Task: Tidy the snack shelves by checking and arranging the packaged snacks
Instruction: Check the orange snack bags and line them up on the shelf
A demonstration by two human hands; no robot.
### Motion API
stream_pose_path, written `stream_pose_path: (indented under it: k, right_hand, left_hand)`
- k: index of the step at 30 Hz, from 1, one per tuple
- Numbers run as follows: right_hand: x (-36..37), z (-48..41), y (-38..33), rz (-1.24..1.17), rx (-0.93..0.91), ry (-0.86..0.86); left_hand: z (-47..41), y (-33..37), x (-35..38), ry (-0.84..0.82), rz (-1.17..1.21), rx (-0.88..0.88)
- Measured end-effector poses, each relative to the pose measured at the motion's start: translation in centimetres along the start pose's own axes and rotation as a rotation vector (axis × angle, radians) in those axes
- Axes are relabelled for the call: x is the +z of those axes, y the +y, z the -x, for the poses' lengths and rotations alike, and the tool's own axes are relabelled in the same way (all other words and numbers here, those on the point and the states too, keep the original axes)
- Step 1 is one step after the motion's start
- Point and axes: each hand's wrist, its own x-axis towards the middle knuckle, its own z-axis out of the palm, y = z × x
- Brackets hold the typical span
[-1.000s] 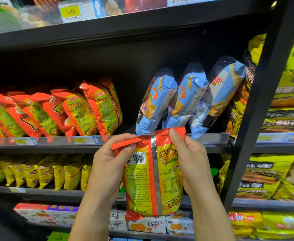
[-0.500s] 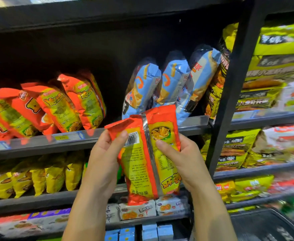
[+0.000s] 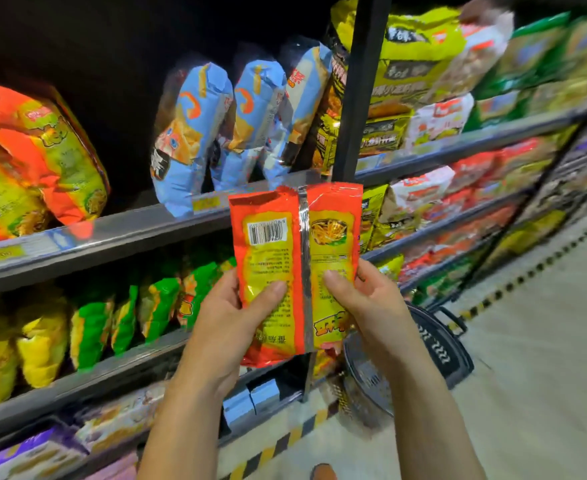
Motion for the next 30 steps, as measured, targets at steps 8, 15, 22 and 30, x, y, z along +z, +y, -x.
stream_pose_path:
  k: [8,15,22,30]
  right_hand:
    - [-4.5,3.7,-1.5,0.081,-0.023,0.206]
    - [-9.9,4.3,-1.6,0.1,-0.045,0.364]
    - [-18.0,1.3,-0.6,0.08,-0.034,0.488]
    - [-29.3,-6.0,0.9,0.039,0.03,0.544]
  left_hand:
    - [-0.7,-2.1,5.0,-0.204,0.049,-0.072]
    - [-3.3,-4.0,10.8,-0.353,0.035,-0.145]
    - [-8.5,-6.9,18.5,-0.42,-0.018,-0.211]
    - [-16.8,-11.1,28.7,-0.401,-0.061,-0.302]
